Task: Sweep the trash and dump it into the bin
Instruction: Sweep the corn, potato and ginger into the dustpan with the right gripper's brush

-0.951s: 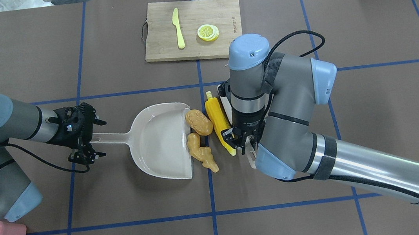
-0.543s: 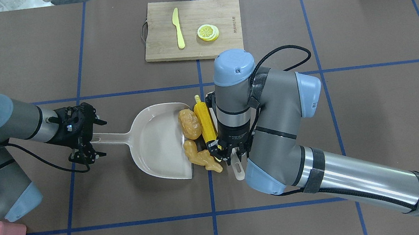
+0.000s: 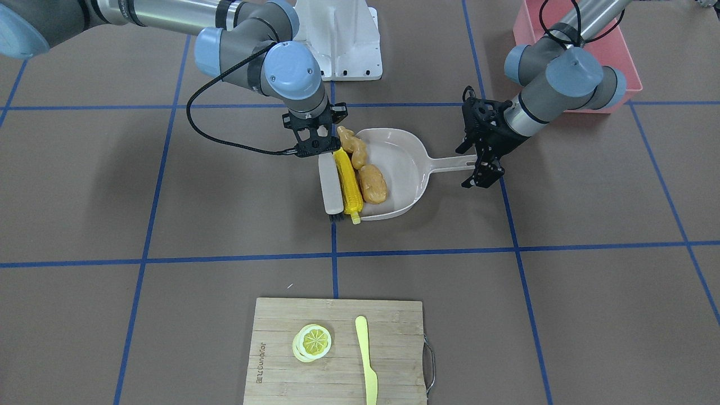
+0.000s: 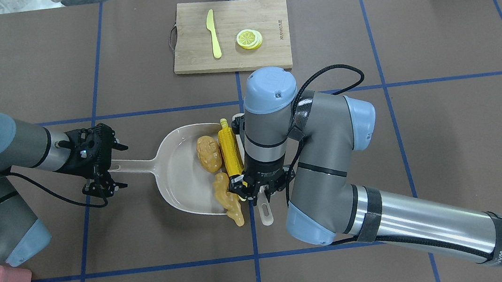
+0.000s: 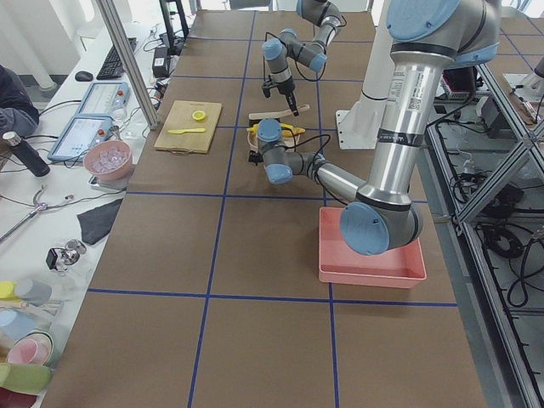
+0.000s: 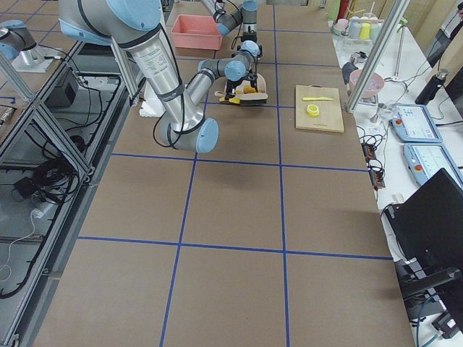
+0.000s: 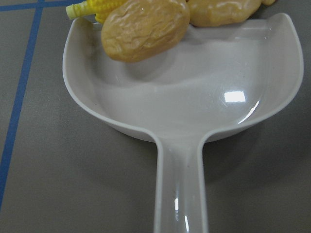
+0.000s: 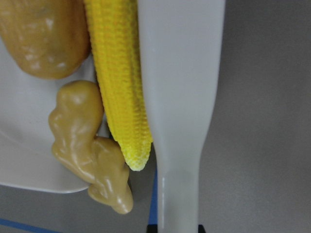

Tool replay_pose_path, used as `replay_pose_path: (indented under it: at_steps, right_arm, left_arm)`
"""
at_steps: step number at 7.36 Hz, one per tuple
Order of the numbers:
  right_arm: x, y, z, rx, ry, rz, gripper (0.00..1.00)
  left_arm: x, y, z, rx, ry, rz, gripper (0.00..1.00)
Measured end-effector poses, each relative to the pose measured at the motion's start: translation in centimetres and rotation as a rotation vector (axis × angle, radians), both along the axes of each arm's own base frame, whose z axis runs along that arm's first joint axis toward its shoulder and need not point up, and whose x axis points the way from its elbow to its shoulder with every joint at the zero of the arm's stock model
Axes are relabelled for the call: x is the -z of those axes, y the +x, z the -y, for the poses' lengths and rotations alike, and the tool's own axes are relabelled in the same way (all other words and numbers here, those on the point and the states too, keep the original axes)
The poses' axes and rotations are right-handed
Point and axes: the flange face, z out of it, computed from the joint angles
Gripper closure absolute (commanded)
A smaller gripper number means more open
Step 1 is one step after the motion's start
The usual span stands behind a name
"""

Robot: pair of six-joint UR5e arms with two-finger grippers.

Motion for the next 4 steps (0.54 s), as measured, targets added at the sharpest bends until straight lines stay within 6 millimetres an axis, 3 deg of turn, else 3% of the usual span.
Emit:
replay_pose_path:
  at_steps: [4]
  right_arm:
    - [1.0,-2.1,-2.3,-0.034,-0.001,0.043,1.00]
  left_arm:
    - [-0.1,0.0,0.0,0.000,0.000,0.000,0.04]
